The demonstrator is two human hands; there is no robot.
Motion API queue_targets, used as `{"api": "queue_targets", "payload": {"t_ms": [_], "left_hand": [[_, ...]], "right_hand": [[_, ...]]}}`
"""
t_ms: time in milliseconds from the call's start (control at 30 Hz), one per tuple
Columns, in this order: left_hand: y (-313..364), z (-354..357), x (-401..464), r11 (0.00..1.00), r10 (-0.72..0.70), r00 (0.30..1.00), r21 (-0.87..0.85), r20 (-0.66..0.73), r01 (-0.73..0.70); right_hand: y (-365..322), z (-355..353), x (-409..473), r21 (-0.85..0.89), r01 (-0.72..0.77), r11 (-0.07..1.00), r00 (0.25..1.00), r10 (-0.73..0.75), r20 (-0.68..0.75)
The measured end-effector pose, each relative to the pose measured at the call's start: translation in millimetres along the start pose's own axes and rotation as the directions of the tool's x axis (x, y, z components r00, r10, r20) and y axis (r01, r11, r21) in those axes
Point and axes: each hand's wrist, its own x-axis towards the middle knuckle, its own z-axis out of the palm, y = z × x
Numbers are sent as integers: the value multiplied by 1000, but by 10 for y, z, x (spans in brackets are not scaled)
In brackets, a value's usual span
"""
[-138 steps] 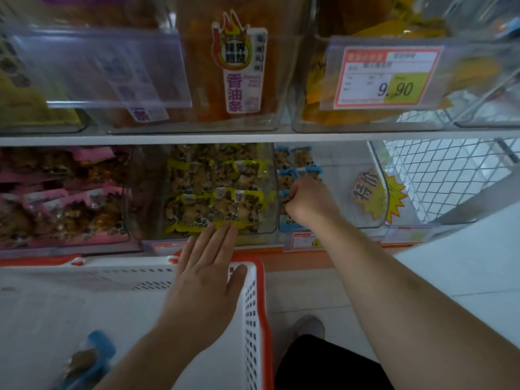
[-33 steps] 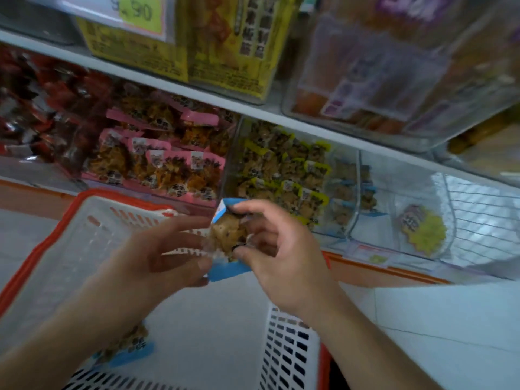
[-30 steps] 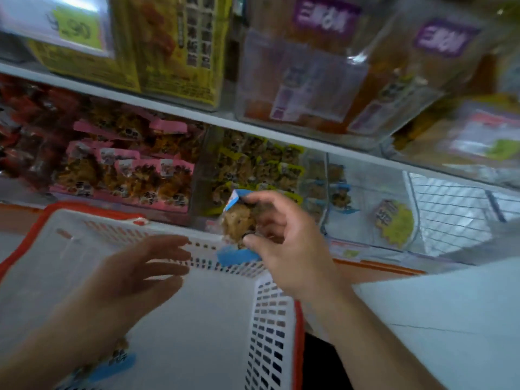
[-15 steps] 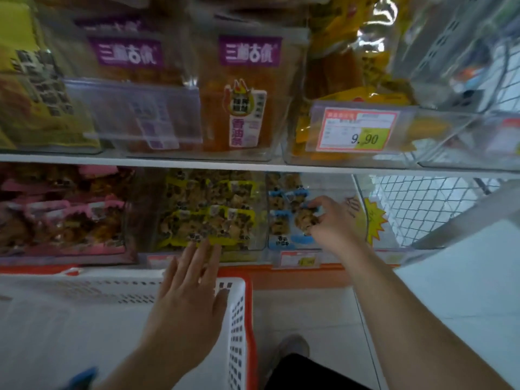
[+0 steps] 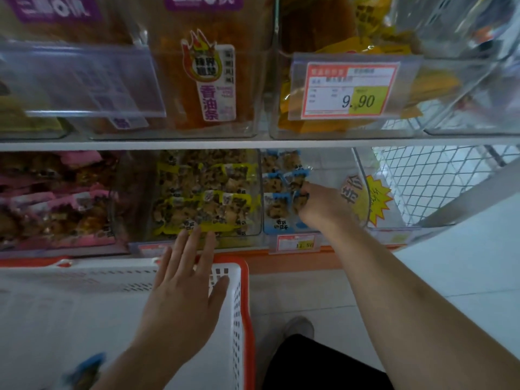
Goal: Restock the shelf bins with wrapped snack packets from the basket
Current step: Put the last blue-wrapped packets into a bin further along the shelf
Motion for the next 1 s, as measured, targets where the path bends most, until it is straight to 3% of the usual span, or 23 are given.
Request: {"api": "queue_targets", "payload": {"t_ms": [133, 233, 367, 433, 533, 633, 733, 800, 867, 933, 1000], "left_hand": [[2, -63, 12, 1000, 19, 1000, 0, 25, -19], [-91, -143, 8, 989, 64, 996, -134, 56, -56], [-370, -321, -156, 922, 105, 985, -358, -138, -148], [-555, -470, -296, 908, 38, 963, -392, -268, -145], [-1014, -714, -628, 903, -158, 930, -430, -332, 0], [-1643, -827, -1004, 907, -326, 864, -385, -384, 171], [-2154, -771, -1271, 858, -486, 814, -353, -319, 374], [-2346, -705, -1355, 782, -588, 789, -374, -179, 498], [-2453, -638, -1379, 715, -617, 786, -445, -39, 540], [-2504, -595, -1388, 686, -599, 797, -463, 80, 562], [-2549, -581, -1371, 685, -575, 808, -466, 128, 560]], "right_hand": [[-25, -173, -199, 8, 20, 1000, 1000, -20, 21], [-67, -293, -415, 55, -13, 998, 1000, 14, -10], [-254, -485, -694, 63, -25, 998, 983, 36, -179], [-479, -580, -913, 128, 79, 989, 954, -38, -297], [-988, -487, -1445, 179, 406, 896, 870, -320, -376], [-1502, 40, -1910, 203, 589, 783, 808, -557, -194], [-1937, 820, -2201, 191, 627, 755, 730, -655, 192], [-2178, 1335, -2352, 131, 610, 781, 662, -594, 458], [-2396, 1810, -2456, 90, 574, 814, 605, -495, 623], [-2598, 2257, -2512, 58, 576, 816, 587, -462, 665], [-2767, 2654, -2519, 26, 552, 833, 622, -432, 653]]}}
